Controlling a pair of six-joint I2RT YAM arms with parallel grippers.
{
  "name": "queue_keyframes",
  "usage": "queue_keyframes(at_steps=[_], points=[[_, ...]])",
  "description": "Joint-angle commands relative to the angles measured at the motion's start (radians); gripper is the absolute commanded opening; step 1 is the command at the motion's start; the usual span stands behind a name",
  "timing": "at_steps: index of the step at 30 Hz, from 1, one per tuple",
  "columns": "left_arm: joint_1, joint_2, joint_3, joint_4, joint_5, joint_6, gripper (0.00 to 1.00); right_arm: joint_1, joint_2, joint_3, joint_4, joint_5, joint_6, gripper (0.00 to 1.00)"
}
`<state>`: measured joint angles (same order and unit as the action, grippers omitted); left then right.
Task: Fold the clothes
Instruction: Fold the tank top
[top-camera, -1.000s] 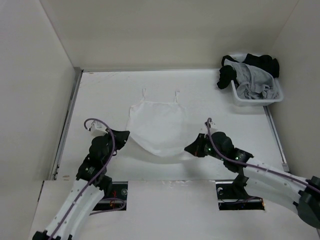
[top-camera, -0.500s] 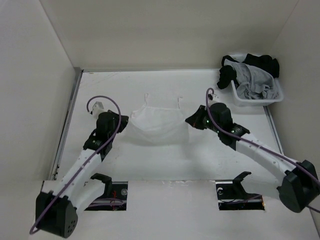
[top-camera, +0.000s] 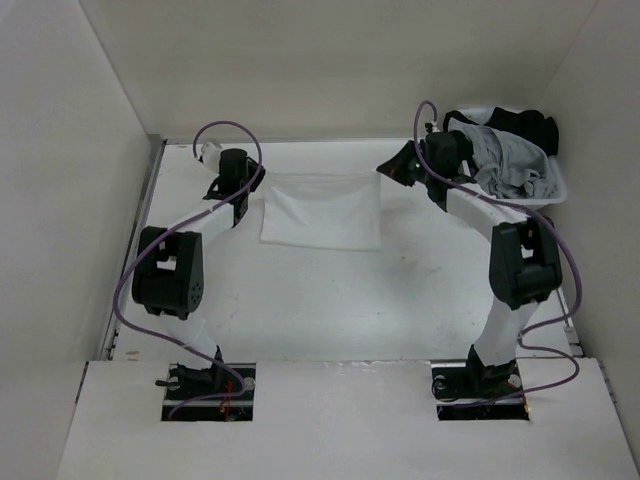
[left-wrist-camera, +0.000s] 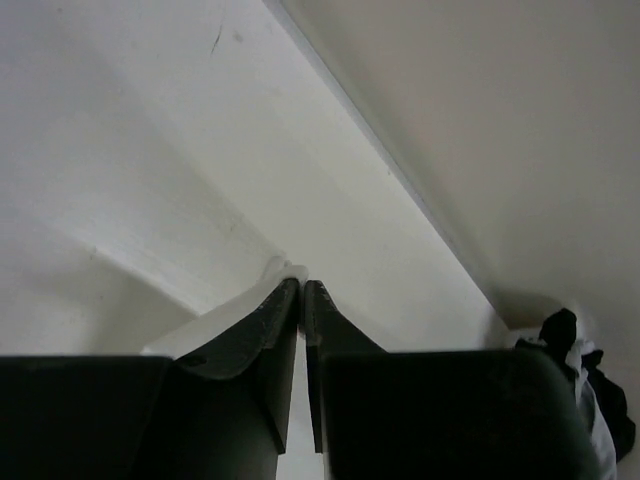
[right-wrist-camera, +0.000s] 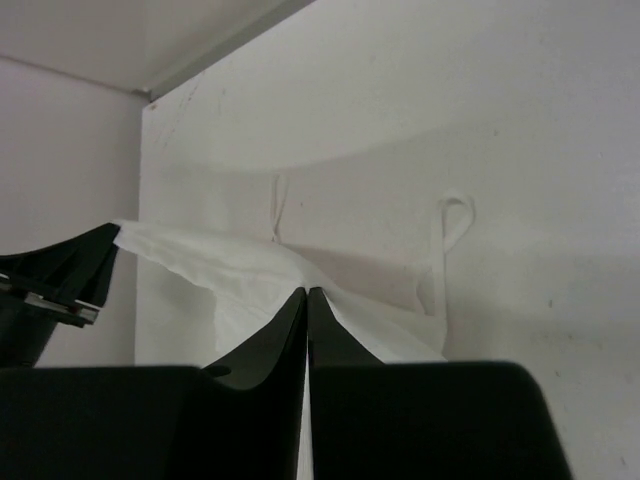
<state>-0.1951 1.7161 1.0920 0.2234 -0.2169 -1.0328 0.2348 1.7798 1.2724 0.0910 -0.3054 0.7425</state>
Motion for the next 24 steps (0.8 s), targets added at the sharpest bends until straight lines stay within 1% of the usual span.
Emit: queue_keyframes(at_steps=[1,2,4,5,6,8,11,13,15,16,19,20,24], points=[[0.023,0.084,0.13,0.077,-0.007,0.014,0.15,-0.022,0.123,0.151,0.067,-0.035,0.038,0.09],[0.03,0.111,0.15,0.086,0.002,0.022,0.25,-0.024,0.165,0.181,0.067,-0.032,0.047,0.16],[0.042,0.128,0.154,0.093,0.024,0.033,0.39,-0.024,0.22,0.215,0.062,-0.038,0.057,0.28],[0.049,0.117,0.135,0.094,0.025,0.033,0.43,-0.022,0.224,0.209,0.061,-0.028,0.054,0.31],[0.052,0.097,0.103,0.097,0.025,0.034,0.44,-0.021,0.214,0.184,0.068,-0.018,0.051,0.33],[0.05,0.024,-0.01,0.112,0.021,0.04,0.43,-0.019,0.167,0.109,0.073,0.029,0.035,0.35],[0.021,-0.113,-0.266,0.194,-0.002,0.037,0.37,0.004,0.041,-0.071,0.124,0.123,0.008,0.34],[-0.003,-0.183,-0.422,0.238,-0.022,0.027,0.35,0.036,-0.044,-0.196,0.17,0.161,-0.003,0.21],[-0.02,-0.22,-0.512,0.241,-0.015,0.019,0.34,0.066,-0.118,-0.31,0.203,0.18,-0.003,0.02],[-0.02,-0.23,-0.539,0.241,0.003,0.019,0.34,0.082,-0.146,-0.359,0.22,0.184,-0.003,0.0],[-0.008,-0.23,-0.583,0.254,0.074,0.011,0.36,0.114,-0.218,-0.487,0.274,0.195,0.003,0.0],[0.001,-0.222,-0.584,0.255,0.089,0.008,0.36,0.12,-0.236,-0.522,0.288,0.196,0.004,0.02],[0.021,-0.184,-0.581,0.257,0.106,0.001,0.36,0.122,-0.273,-0.613,0.319,0.203,0.009,0.22]])
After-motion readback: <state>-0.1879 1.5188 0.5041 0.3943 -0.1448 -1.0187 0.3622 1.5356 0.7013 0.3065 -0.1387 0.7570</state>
